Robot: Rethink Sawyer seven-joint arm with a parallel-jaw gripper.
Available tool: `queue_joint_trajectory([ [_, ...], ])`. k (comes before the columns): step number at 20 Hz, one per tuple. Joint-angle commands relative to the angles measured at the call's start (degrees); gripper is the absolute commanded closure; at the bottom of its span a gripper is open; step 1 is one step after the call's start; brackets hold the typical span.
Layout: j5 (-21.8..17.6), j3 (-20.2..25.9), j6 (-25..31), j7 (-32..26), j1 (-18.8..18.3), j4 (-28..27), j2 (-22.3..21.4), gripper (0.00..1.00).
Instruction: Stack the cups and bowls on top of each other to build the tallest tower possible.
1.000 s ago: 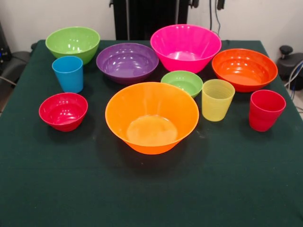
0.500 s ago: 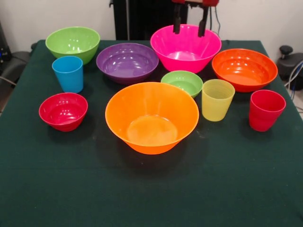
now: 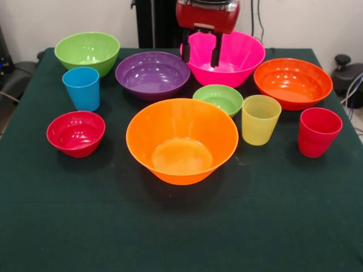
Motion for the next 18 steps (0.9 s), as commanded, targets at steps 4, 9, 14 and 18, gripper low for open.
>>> queue_joint_trajectory([
  [4,-5.7,8.2,15.2,-12.3,-8.4,-5.5,-2.0,0.00],
  [9,-6.1,10.8,23.3,-14.8,-12.0,-8.2,-4.6,0.00],
  [14,-7.1,14.1,28.8,-18.5,-16.7,-9.3,-7.4,0.00],
  [18,-9.2,16.6,27.1,-20.5,-20.6,-8.6,-6.8,0.00],
])
